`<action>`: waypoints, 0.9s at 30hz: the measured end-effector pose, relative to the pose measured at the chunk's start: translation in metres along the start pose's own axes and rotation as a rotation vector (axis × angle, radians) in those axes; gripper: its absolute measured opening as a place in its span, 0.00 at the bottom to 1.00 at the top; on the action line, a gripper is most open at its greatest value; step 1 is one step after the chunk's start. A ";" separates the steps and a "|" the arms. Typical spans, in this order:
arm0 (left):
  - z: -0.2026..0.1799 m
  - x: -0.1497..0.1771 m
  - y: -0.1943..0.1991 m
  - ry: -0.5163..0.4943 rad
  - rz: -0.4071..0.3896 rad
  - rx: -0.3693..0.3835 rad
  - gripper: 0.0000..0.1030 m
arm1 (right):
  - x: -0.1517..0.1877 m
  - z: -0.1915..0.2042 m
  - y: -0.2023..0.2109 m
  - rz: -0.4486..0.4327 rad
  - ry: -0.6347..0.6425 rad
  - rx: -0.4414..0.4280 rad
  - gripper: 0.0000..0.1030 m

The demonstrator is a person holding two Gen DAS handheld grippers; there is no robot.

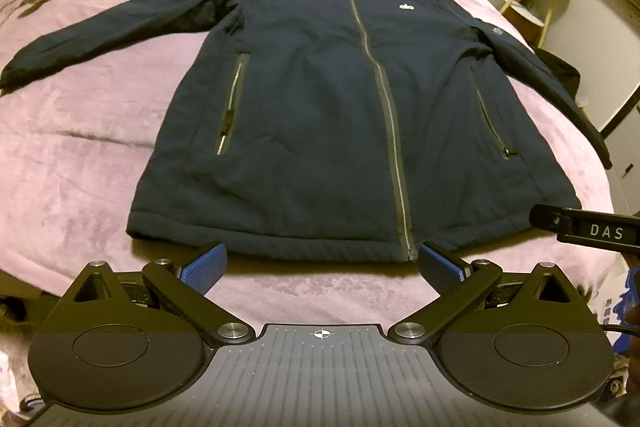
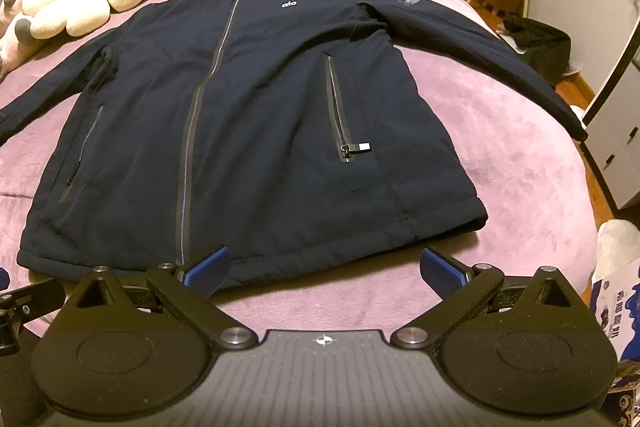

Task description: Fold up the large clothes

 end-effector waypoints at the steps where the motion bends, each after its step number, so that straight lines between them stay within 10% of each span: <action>1: 0.000 0.000 -0.001 0.000 0.002 0.001 1.00 | 0.000 0.000 -0.001 0.001 -0.003 -0.003 0.98; 16: -0.006 -0.004 -0.023 -0.022 0.050 0.005 1.00 | 0.001 -0.005 -0.023 0.026 -0.047 -0.042 0.98; 23: -0.013 -0.039 -0.050 -0.045 0.005 0.051 1.00 | -0.033 -0.039 -0.020 -0.350 -0.112 -0.199 0.98; 27: -0.021 -0.075 -0.078 -0.059 -0.046 0.039 1.00 | -0.063 -0.111 -0.052 -0.389 -0.341 -0.197 0.98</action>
Point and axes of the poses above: each gripper's, at about its wrist camera, not at the fingertips, and y roughly against the way its jaws point, z to its left, x to its underside, the point moved 7 cm from there along -y, roughly the way its jaws point, and after that the axes turned 11 degrees about -z, right-handed, at the moved point
